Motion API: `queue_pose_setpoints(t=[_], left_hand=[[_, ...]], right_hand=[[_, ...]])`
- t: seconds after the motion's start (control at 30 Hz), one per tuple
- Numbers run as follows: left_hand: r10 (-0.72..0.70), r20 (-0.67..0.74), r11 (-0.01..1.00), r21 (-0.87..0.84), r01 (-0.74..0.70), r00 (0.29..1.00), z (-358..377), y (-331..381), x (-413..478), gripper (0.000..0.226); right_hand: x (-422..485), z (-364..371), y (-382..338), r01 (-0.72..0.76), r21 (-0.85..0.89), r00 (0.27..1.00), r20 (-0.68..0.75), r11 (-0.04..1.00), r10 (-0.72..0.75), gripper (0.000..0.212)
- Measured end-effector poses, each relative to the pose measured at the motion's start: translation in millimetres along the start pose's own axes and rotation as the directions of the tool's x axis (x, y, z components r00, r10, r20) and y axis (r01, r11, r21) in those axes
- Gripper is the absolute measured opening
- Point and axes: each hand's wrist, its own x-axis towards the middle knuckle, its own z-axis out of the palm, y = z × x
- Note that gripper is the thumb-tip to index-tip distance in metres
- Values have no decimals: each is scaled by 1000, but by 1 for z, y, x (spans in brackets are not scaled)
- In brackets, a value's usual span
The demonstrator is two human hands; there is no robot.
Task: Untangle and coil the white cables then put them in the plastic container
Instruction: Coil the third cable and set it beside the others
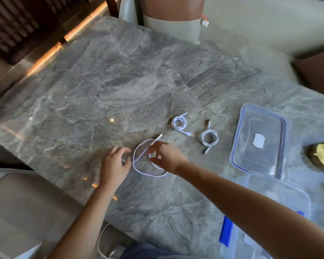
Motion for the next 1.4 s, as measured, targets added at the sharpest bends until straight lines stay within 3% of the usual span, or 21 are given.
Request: queue_pose_setpoints(t=[0.17,0.33,0.5,0.63,0.83,0.93,1.1,1.23,1.4], left_hand=[[49,188,965,244,-95,981,-15,-32,4,29],[68,257,944,295,-145,964,-22,-28,13,7],[88,150,994,44,-95,985,-31,-16,7,4],[-42,183,974,-210,81,982,-35,6,2,6],[-46,478,814,-491,310,877,-45,40,3,12],[-7,544,724,-576,380,839,-49,59,-3,11],[11,575,548,-688,476,818,-43,93,-17,11],[87,605,423,-742,520,792,-37,116,-31,11],[220,644,442,-736,513,733,-26,135,-55,12]], right_hand=[[24,26,-36,22,-71,996,89,997,-15,35],[35,48,-50,-32,-82,994,100,996,40,34],[29,37,-47,-20,-30,1000,11,999,21,28],[16,10,-40,3,14,997,-79,1000,-2,16],[-16,-28,-28,70,66,992,-113,995,-62,12],[-39,-41,-16,47,95,986,-167,994,-31,14],[-74,-50,-6,28,-7,942,-335,1000,-28,20],[-94,-52,-4,95,223,895,-447,970,15,16],[-112,-52,-2,107,551,959,-276,828,60,14]])
